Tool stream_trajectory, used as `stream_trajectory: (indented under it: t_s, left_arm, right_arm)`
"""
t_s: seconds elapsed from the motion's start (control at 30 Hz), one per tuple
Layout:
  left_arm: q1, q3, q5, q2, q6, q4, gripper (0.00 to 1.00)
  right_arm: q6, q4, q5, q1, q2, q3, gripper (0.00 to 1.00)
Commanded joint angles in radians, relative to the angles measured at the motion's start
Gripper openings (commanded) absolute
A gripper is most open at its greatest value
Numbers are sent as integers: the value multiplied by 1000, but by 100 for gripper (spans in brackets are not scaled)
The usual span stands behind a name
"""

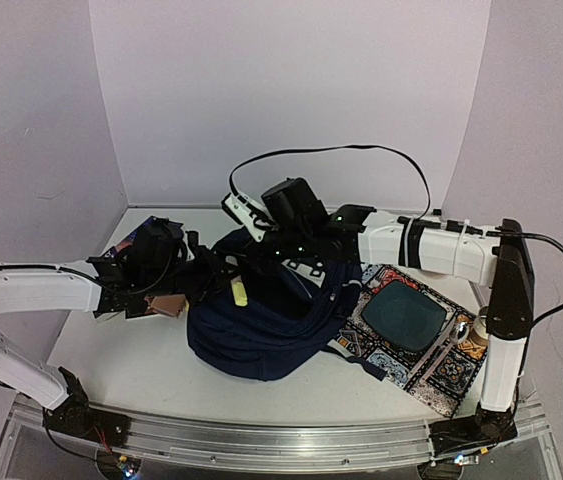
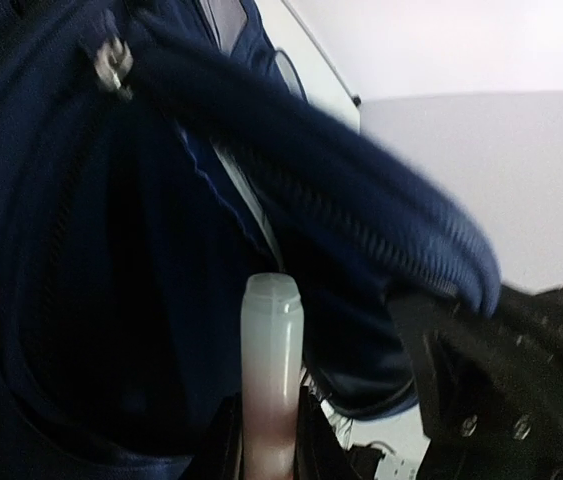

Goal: Pack the student bag
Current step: Place the pen in the upper front pocket of the bag.

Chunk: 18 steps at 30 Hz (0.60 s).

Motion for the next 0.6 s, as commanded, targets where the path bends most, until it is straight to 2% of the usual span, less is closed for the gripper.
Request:
stream_trajectory:
  t_s: [0.0, 0.17, 0.37, 0.57]
  left_arm:
    - [0, 38, -146, 18, -71, 78, 0]
    - [0, 81, -219, 68, -101, 87, 4]
    - [-3, 165, -192, 185, -97, 97, 10]
    - [-8, 165, -210, 171, -64, 96, 36]
  right_arm:
    - [62, 76, -12, 11, -44, 51, 0]
    - [96, 77, -31, 13, -47, 44, 0]
    - [112, 87, -39, 14, -40, 45, 0]
    - [103, 94, -30, 15, -37, 46, 0]
